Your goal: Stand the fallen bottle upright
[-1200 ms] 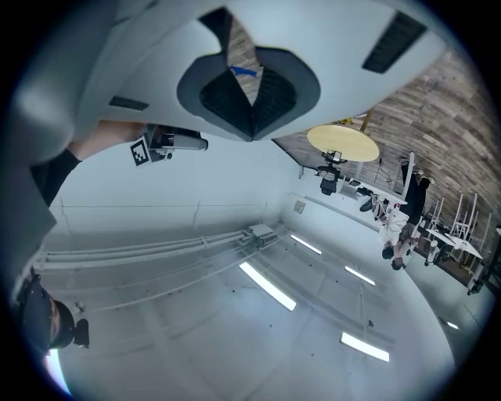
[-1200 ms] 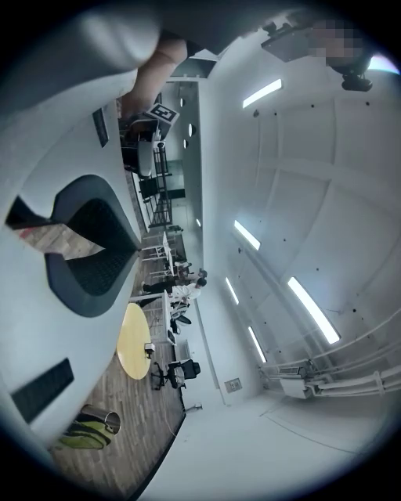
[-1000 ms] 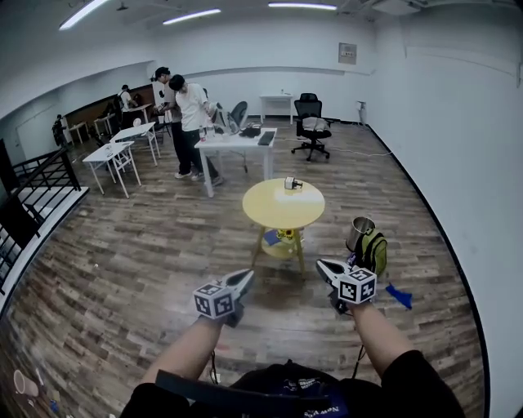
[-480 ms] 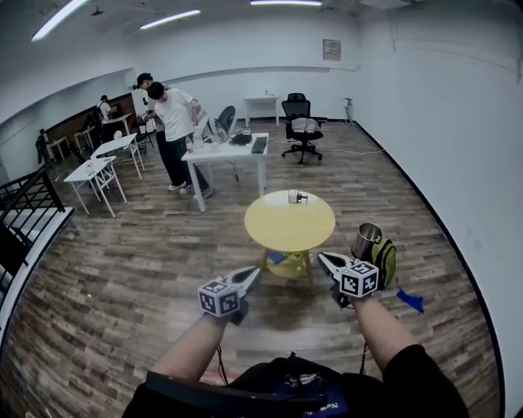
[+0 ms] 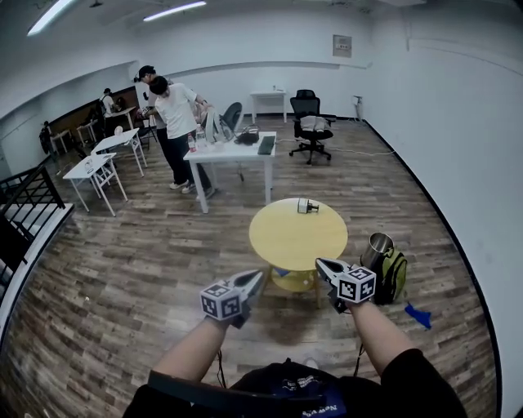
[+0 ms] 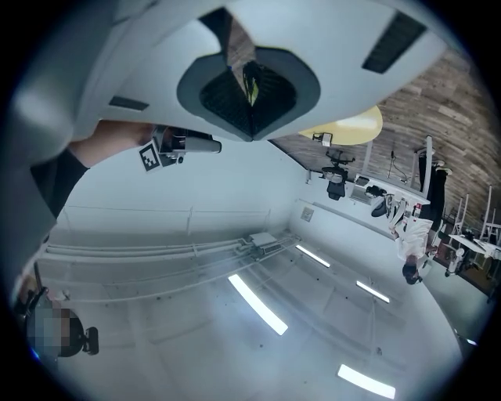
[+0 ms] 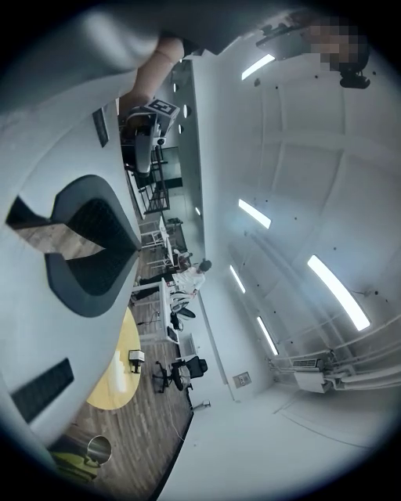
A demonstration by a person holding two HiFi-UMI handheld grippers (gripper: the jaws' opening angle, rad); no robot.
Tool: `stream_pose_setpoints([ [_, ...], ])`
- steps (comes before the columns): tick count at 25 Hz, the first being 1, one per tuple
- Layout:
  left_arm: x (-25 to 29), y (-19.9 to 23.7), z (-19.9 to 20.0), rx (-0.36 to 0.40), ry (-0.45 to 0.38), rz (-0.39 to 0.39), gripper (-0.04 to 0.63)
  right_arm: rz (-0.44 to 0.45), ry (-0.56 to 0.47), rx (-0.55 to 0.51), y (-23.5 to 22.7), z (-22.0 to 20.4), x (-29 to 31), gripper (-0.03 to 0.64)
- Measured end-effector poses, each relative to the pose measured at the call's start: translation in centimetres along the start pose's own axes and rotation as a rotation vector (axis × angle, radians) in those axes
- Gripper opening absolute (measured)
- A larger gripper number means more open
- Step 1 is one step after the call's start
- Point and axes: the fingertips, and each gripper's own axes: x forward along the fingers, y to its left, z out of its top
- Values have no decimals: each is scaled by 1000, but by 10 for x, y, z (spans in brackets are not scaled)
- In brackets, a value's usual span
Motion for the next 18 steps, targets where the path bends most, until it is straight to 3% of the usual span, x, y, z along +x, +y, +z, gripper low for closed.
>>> stream_pose_setpoints([
  [11,200,118,68,17,-35,113,3,128,25,-52,-207,79,120,18],
  [18,298,169,85,-3,-29,96,3,112,51,-35,-311,92,166,18],
])
